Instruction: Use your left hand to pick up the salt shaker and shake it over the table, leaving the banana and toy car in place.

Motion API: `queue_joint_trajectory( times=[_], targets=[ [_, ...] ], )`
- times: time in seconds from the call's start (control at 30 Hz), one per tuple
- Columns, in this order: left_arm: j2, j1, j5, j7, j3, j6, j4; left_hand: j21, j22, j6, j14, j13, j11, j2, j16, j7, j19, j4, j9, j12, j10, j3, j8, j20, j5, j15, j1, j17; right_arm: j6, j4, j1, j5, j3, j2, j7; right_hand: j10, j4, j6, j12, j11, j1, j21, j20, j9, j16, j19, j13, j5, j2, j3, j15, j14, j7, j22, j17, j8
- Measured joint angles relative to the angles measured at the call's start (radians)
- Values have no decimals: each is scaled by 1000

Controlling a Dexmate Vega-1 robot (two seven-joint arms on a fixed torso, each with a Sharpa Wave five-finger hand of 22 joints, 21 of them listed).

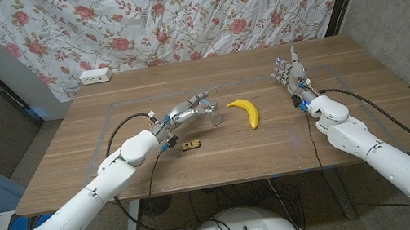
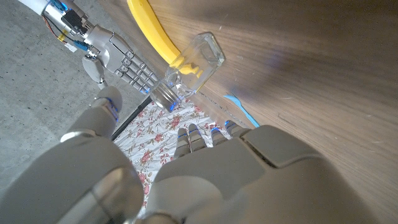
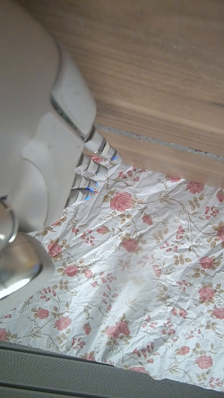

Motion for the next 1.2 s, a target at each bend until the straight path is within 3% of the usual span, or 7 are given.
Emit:
queue_joint_trajectory(
  times=[0.8,1.2],
  targets=[
    [-46,-38,70,44,50,21,65,10,0,60,2,0,1,3,15,13,-5,0,0,15,104,-8,20,5,0,1,37,0,0,1,0,0,0,0,1,0,0,0,0,0,0,0,0,0,0,0,0,0,0,0,0,0,0,0,0,0],
    [-68,-51,106,72,73,19,87,16,0,113,67,0,-3,9,15,24,-5,0,0,23,180,-8,29,5,0,-16,78,0,0,1,0,0,0,0,1,0,0,0,0,0,0,0,0,0,0,0,0,0,0,0,0,0,0,0,0,0]
  ],
)
